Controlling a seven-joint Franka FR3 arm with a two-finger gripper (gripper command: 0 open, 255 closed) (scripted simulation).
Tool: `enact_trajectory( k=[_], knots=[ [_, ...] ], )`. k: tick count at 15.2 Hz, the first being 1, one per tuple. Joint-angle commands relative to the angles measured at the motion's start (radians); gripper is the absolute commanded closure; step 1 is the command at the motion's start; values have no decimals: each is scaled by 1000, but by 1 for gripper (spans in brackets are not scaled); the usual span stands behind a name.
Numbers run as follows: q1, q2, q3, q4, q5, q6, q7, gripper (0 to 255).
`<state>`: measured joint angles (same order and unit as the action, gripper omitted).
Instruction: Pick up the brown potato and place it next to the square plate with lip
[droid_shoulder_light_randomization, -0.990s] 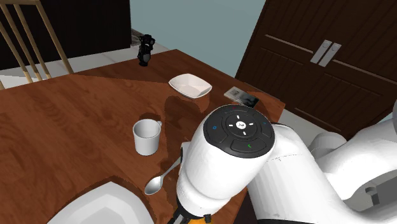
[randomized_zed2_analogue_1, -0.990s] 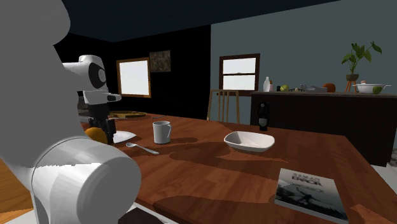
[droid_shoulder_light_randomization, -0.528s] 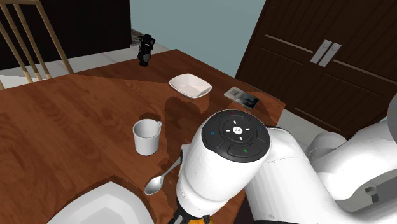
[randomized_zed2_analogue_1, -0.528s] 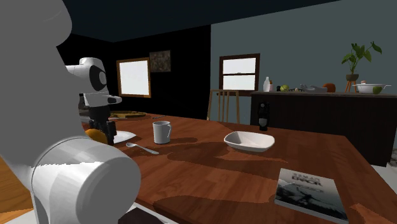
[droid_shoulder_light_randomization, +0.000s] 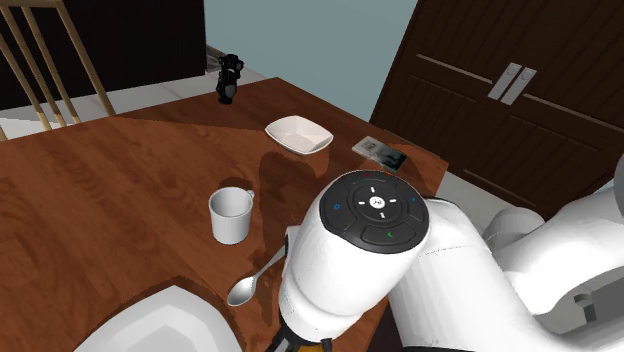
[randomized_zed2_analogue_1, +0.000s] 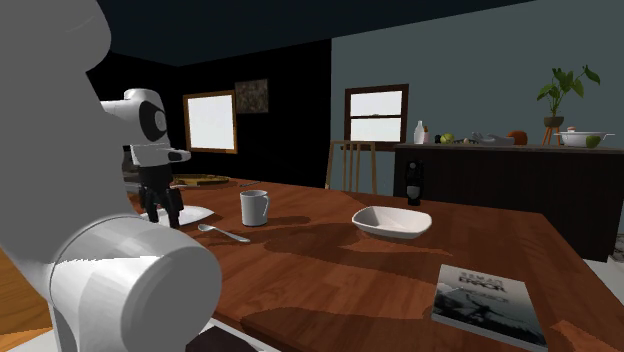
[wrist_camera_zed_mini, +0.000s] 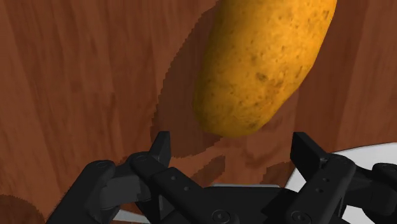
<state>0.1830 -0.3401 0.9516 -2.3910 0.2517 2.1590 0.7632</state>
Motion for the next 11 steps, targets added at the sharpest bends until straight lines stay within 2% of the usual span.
enact_trajectory(
  k=[1,3,11],
  knots=[
    [12,-29,-26,34,11,-60,-13,0],
    [23,-59,-53,74,19,-126,-23,0],
    [24,-59,-53,74,19,-126,-23,0]
  ],
)
